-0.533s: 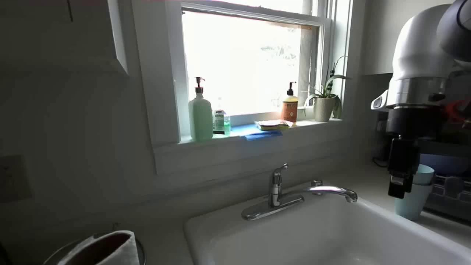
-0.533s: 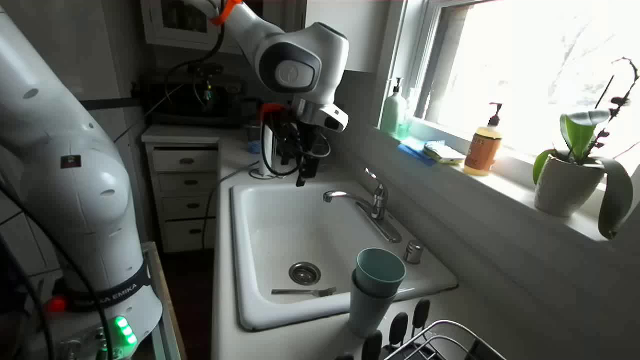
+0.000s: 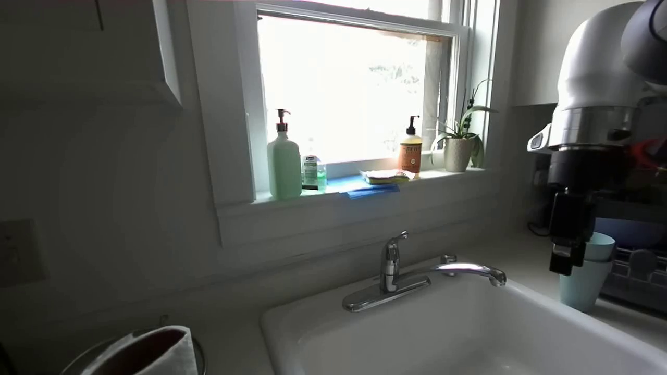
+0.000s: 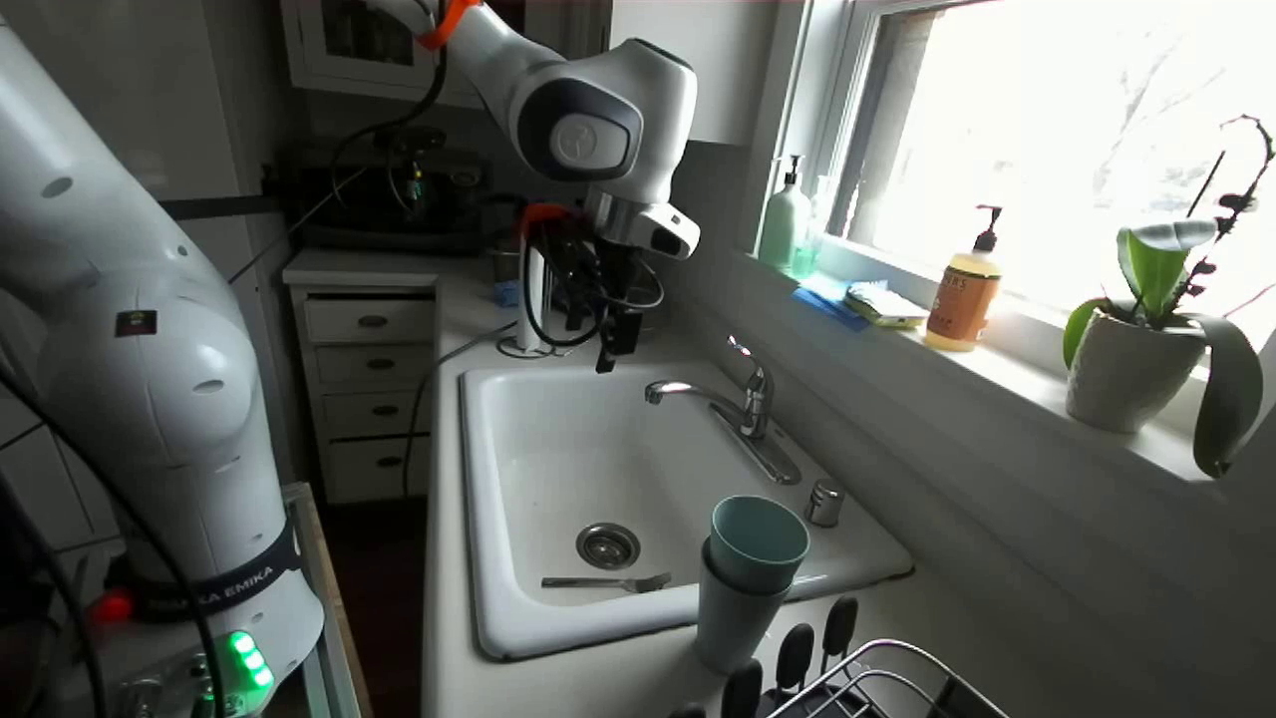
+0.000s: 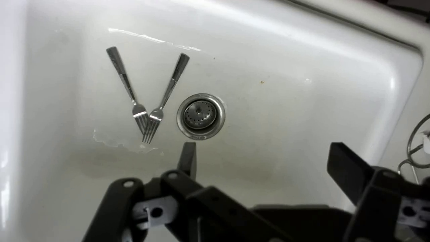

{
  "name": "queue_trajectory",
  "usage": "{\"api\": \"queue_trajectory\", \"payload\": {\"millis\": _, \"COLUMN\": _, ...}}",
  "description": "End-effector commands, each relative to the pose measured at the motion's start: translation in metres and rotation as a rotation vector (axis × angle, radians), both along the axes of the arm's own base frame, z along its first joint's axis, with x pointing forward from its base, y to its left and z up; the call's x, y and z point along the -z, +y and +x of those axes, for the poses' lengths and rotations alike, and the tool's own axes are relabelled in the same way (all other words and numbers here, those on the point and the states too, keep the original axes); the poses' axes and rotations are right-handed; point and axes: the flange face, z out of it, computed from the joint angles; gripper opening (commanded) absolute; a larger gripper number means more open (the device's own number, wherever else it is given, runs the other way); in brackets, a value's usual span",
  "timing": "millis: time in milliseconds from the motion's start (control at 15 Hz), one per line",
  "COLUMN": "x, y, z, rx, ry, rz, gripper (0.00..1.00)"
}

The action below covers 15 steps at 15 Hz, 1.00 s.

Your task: Unstack the cups and empty the bottom cup then restack them

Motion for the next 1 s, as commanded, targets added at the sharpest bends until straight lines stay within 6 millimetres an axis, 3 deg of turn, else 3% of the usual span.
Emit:
{"api": "queue_trajectory", "payload": {"millis": 0, "x": -0.026, "y": -0.042, "z": -0.014, "rx": 0.093, "ry": -0.013, "rz": -0.129, "gripper": 1.00}}
{"api": "queue_trajectory", "payload": {"millis": 267, "x": -0.046, "y": -0.103, "z": -0.034, "rx": 0.231, "ry": -0.002, "rz": -0.245, "gripper": 1.00}}
{"api": "queue_trajectory", "payload": {"millis": 533, "x": -0.045, "y": -0.161, "z": -0.044, "rx": 0.361, "ry": -0.018, "rz": -0.268, "gripper": 1.00}}
{"api": "queue_trajectory", "payload": {"millis": 800, "x": -0.035, "y": -0.193, "z": -0.038, "rx": 0.444, "ry": -0.093, "rz": -0.241, "gripper": 1.00}}
{"api": "queue_trajectory", "payload": {"millis": 933, "x": -0.027, "y": -0.205, "z": -0.025, "rx": 0.477, "ry": -0.130, "rz": -0.250, "gripper": 1.00}}
